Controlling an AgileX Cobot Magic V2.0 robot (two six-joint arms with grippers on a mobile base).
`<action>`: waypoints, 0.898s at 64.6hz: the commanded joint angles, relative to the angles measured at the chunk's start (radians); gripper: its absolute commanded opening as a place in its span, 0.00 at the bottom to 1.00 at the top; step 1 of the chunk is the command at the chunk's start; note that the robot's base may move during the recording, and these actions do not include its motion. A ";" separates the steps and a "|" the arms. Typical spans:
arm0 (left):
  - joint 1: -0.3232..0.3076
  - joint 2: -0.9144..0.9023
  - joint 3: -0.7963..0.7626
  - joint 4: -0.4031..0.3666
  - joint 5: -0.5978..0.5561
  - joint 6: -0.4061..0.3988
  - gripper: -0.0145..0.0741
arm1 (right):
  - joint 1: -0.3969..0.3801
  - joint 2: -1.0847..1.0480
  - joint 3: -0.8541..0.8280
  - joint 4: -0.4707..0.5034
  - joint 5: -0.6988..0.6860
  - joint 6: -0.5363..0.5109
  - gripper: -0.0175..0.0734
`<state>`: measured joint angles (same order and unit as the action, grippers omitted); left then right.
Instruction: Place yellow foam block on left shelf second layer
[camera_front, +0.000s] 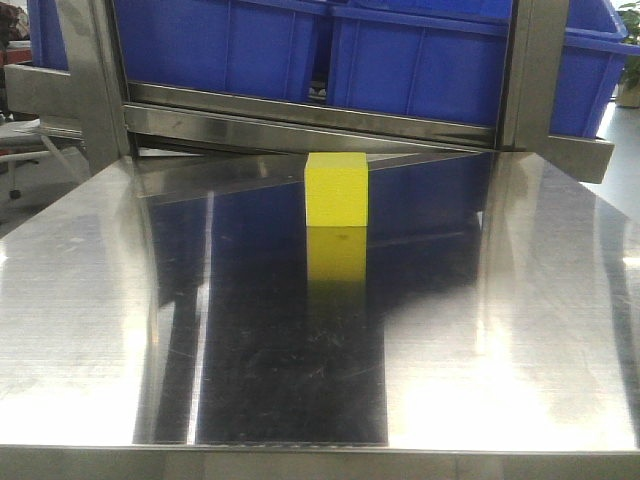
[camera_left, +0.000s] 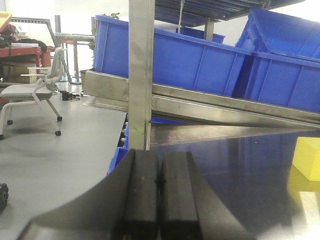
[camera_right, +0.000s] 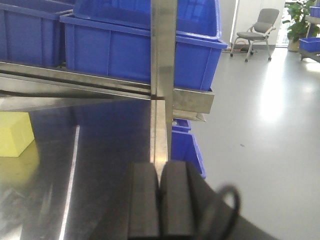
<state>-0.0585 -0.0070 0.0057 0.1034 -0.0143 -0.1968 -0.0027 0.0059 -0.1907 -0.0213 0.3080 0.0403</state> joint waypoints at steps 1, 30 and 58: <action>-0.006 -0.020 0.026 -0.004 -0.090 -0.005 0.32 | -0.005 0.063 -0.082 0.000 -0.018 -0.006 0.26; -0.006 -0.020 0.026 -0.004 -0.090 -0.005 0.32 | 0.188 0.530 -0.300 -0.105 -0.003 0.016 0.26; -0.006 -0.020 0.026 -0.004 -0.090 -0.005 0.32 | 0.358 1.084 -0.661 -0.106 0.334 0.137 0.53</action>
<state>-0.0585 -0.0070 0.0057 0.1034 -0.0143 -0.1968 0.3395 1.0169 -0.7511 -0.1111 0.6270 0.1590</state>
